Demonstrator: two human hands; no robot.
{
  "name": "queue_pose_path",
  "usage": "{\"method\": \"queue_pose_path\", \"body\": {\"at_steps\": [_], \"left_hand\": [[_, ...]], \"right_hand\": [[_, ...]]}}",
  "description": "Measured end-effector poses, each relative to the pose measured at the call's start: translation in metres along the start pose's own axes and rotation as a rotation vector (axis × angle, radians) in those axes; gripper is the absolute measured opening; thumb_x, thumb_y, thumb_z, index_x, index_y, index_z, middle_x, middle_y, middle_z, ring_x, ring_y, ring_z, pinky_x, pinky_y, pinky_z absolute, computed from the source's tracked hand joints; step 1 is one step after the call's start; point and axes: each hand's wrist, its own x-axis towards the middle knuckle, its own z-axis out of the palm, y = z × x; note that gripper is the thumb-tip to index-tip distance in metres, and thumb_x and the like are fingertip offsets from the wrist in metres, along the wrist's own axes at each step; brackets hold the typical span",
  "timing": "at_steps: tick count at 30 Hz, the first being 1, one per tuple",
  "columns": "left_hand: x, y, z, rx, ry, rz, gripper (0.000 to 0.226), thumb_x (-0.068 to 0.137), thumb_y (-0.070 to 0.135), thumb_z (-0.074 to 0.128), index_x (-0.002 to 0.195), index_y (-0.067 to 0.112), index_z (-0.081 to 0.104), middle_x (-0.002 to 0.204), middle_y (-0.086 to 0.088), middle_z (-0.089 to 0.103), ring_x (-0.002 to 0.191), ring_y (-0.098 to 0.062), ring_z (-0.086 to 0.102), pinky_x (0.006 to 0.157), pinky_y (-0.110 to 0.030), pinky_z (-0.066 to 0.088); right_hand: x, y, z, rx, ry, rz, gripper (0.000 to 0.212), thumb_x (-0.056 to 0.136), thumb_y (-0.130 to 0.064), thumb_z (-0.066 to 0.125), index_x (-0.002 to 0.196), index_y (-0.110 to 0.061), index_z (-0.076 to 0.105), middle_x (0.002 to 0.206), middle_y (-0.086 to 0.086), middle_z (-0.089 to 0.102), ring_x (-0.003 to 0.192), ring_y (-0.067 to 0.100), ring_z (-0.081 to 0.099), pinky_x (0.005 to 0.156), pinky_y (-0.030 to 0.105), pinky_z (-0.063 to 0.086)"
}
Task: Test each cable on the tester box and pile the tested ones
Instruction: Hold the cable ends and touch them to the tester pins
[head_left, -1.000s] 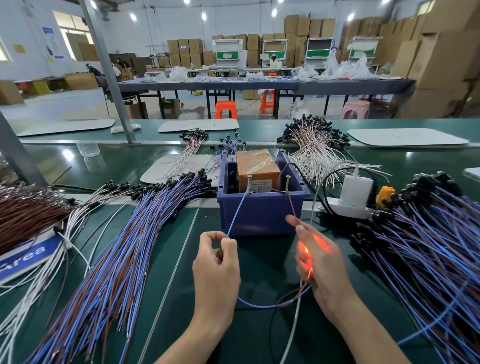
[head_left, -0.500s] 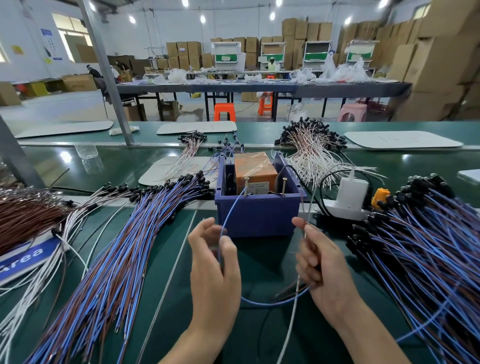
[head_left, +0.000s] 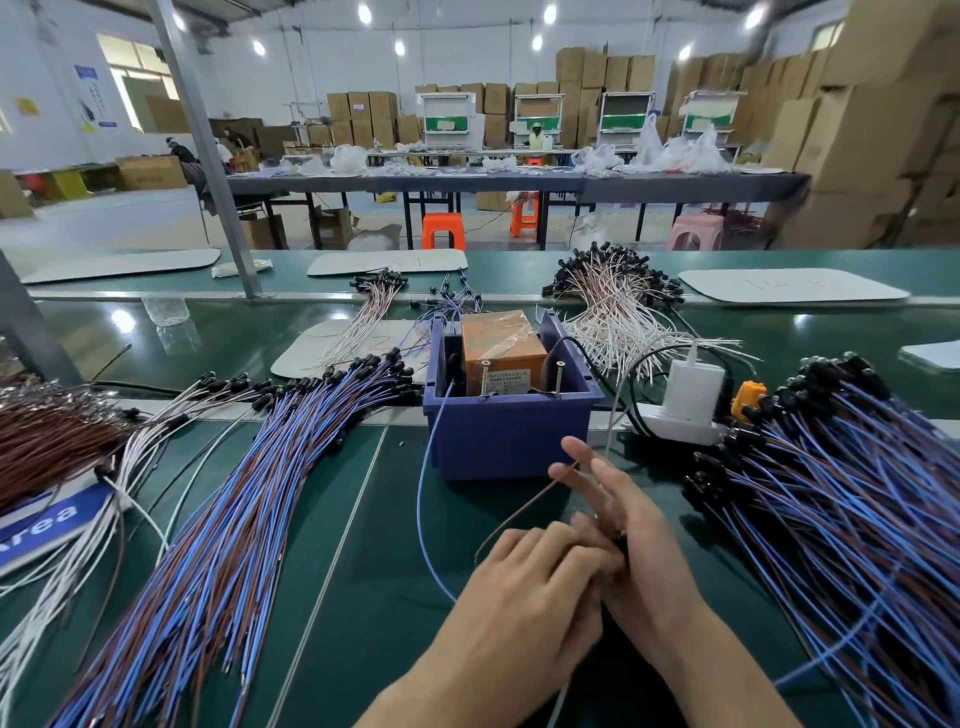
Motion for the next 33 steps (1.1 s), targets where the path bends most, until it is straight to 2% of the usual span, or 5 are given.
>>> {"method": "queue_pose_path", "body": {"at_steps": [8, 12, 17, 29, 33], "left_hand": [[-0.001, -0.003, -0.005, 0.058, -0.157, -0.158, 0.036, 0.100, 0.044, 0.039, 0.119, 0.026, 0.063, 0.099, 0.012, 0.067, 0.093, -0.012, 0.058, 0.087, -0.022, 0.039], [-0.002, -0.004, -0.004, 0.107, -0.140, -0.094, 0.025, 0.099, 0.039, 0.047, 0.098, 0.031, 0.070, 0.086, 0.016, 0.066, 0.080, -0.008, 0.058, 0.075, -0.023, 0.050], [-0.003, -0.005, 0.001, 0.098, -0.123, -0.057, 0.027, 0.098, 0.042, 0.049, 0.107, 0.028, 0.070, 0.086, 0.015, 0.063, 0.079, -0.007, 0.056, 0.074, -0.021, 0.049], [-0.002, -0.012, -0.005, 0.238, -0.077, -0.012, 0.025, 0.099, 0.037, 0.048, 0.094, 0.034, 0.073, 0.075, 0.016, 0.063, 0.069, -0.007, 0.057, 0.078, -0.025, 0.052], [-0.001, -0.018, -0.011, 0.271, -0.042, -0.022, 0.031, 0.104, 0.039, 0.043, 0.096, 0.033, 0.072, 0.076, 0.015, 0.063, 0.070, -0.009, 0.058, 0.079, -0.028, 0.053]], "right_hand": [[0.007, -0.001, -0.011, 0.109, 0.119, -0.108, 0.032, 0.102, -0.032, 0.046, 0.130, -0.024, 0.061, 0.119, 0.005, 0.073, 0.036, 0.004, 0.022, 0.033, 0.018, 0.021], [0.011, -0.013, -0.022, 0.256, 0.274, -0.151, 0.021, 0.102, -0.027, 0.045, 0.112, -0.022, 0.063, 0.102, 0.004, 0.074, 0.032, 0.003, 0.022, 0.030, 0.015, 0.020], [0.011, -0.024, -0.036, 0.341, 0.388, -0.191, 0.018, 0.100, -0.024, 0.044, 0.102, -0.023, 0.062, 0.083, -0.001, 0.067, 0.030, 0.005, 0.022, 0.030, 0.014, 0.021], [0.007, -0.038, -0.052, 0.474, 0.365, -0.216, 0.022, 0.071, -0.027, 0.057, 0.090, -0.026, 0.068, 0.083, -0.007, 0.064, 0.031, 0.006, 0.019, 0.031, 0.018, 0.018], [0.005, -0.041, -0.053, 0.497, 0.322, -0.237, 0.017, 0.083, -0.024, 0.053, 0.089, -0.027, 0.069, 0.078, -0.009, 0.062, 0.032, 0.007, 0.019, 0.033, 0.018, 0.018]]}}
